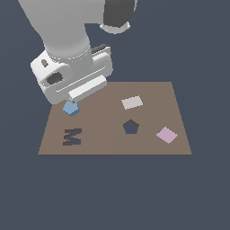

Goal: Insert a designated object into the corresponding slot on a board.

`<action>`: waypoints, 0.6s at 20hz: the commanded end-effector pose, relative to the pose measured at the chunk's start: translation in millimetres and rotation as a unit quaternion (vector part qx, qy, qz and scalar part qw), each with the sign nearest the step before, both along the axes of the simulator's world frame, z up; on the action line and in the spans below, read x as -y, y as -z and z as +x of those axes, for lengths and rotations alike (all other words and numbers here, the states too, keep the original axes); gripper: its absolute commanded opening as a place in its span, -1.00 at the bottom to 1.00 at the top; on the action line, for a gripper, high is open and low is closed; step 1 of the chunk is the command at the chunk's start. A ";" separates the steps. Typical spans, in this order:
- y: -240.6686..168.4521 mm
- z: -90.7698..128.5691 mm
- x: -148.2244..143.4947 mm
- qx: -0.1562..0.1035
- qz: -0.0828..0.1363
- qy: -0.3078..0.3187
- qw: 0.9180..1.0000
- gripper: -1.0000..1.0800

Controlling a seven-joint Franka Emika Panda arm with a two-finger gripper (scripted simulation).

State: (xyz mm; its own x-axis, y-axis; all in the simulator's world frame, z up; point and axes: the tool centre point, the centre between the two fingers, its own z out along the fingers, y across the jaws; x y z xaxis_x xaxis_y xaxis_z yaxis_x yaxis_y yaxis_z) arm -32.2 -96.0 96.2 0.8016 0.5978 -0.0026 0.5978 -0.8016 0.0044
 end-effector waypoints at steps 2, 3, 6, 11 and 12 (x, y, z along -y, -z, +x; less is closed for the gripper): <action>11.5 1.2 16.4 0.000 0.001 -0.045 0.999 0.92; 14.5 1.9 20.6 0.000 0.001 -0.056 0.998 0.92; 22.7 4.3 32.1 0.000 0.002 -0.087 0.996 0.92; 33.9 9.0 47.4 0.000 0.002 -0.129 0.992 0.92; 35.7 10.0 49.9 0.000 0.002 -0.136 0.991 0.92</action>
